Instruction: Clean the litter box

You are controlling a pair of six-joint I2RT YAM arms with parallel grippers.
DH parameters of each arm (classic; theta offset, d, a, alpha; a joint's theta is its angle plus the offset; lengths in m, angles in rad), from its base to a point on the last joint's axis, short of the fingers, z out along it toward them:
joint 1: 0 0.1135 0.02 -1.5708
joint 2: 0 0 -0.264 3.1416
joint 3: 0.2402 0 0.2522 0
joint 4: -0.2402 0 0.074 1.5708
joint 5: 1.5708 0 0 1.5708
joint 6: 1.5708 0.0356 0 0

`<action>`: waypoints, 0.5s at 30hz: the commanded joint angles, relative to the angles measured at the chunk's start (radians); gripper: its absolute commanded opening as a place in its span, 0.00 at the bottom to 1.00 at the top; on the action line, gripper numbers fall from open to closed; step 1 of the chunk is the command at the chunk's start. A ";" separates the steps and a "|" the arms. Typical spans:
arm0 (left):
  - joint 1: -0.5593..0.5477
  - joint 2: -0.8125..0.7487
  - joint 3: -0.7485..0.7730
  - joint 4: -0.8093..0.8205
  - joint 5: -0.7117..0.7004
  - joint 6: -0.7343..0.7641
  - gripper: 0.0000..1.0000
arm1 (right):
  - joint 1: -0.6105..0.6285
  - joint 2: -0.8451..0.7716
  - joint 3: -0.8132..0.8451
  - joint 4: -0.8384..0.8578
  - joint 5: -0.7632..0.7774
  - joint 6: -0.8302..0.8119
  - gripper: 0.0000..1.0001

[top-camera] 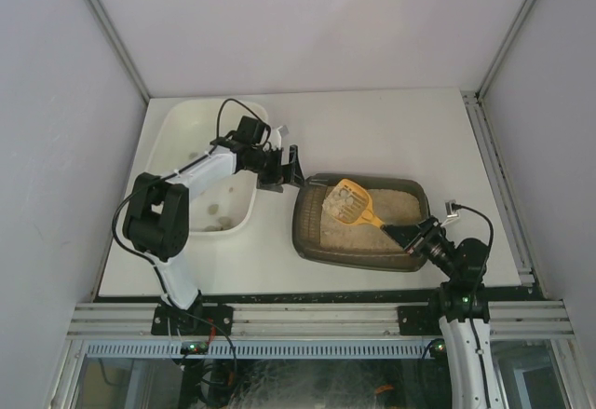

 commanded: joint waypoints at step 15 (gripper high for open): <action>0.005 -0.071 -0.032 0.008 0.000 0.053 1.00 | -0.006 -0.138 -0.165 0.456 0.041 0.375 0.00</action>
